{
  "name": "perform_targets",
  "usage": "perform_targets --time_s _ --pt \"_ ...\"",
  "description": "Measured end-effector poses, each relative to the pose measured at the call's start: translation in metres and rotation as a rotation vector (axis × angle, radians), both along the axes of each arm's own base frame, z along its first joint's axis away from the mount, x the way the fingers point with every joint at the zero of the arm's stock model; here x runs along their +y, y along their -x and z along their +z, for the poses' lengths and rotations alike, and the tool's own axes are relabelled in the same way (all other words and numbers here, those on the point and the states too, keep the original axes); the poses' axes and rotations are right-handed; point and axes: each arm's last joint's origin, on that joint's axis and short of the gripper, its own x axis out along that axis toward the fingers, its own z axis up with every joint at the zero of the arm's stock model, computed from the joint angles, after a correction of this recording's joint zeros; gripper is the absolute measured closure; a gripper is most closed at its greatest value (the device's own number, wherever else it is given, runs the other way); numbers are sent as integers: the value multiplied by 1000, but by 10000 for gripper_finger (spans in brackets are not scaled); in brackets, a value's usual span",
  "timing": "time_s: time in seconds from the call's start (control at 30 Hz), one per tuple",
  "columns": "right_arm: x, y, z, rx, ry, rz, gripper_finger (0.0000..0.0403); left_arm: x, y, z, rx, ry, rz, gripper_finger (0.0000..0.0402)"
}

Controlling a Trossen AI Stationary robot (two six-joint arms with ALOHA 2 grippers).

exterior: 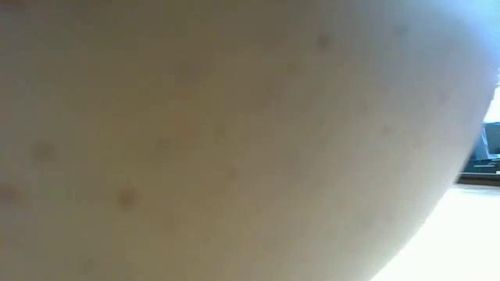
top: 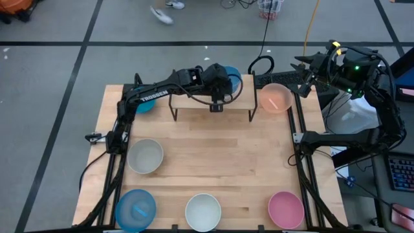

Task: Place and stack bowls onto a shelf
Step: Stack the bottom blue bowl on top of the white bowl on the shelf

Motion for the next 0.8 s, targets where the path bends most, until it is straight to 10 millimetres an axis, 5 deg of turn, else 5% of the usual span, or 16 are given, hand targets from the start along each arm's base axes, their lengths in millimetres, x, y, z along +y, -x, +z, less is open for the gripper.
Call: perform_targets --time_s 0.6,0.8 --pt "0 0 0 -1 0 0 296 2 7 -4 62 89 -101 320" --pt "0 0 0 -1 0 0 296 6 6 -2 69 -8 -86 320"
